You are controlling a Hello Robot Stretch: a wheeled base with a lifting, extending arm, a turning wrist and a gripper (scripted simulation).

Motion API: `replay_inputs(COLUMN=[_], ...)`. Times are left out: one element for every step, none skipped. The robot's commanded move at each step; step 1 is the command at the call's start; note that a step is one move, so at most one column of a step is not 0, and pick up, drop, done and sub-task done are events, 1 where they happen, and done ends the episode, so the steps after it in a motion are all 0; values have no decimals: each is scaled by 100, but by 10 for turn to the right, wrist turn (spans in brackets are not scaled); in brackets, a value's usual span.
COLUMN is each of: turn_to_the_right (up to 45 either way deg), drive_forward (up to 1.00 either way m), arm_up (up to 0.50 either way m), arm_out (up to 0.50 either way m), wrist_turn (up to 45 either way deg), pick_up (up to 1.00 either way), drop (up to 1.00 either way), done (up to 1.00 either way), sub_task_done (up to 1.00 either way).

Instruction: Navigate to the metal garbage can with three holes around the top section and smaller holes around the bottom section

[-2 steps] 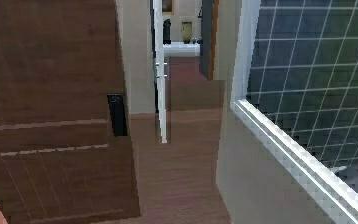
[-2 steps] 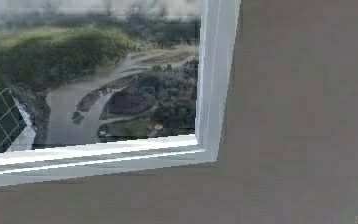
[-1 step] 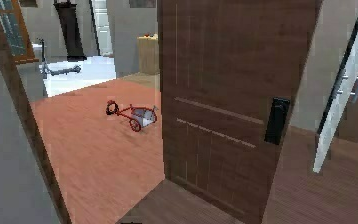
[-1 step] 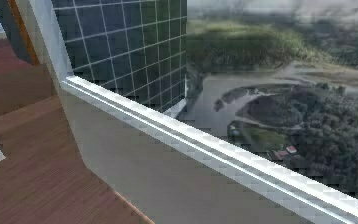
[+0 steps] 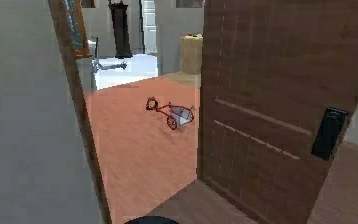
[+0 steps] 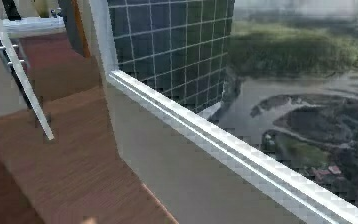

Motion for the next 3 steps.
replay_inputs(turn_to_the_right=[0,-450,-180], drive_forward=[100,0,0], arm_up=[0,0,0], arm_out=[0,0,0], wrist_turn=[0,0,0], pick_up=[0,0,0], drop=[0,0,0], done=[0,0,0], sub_task_done=[0,0,0])
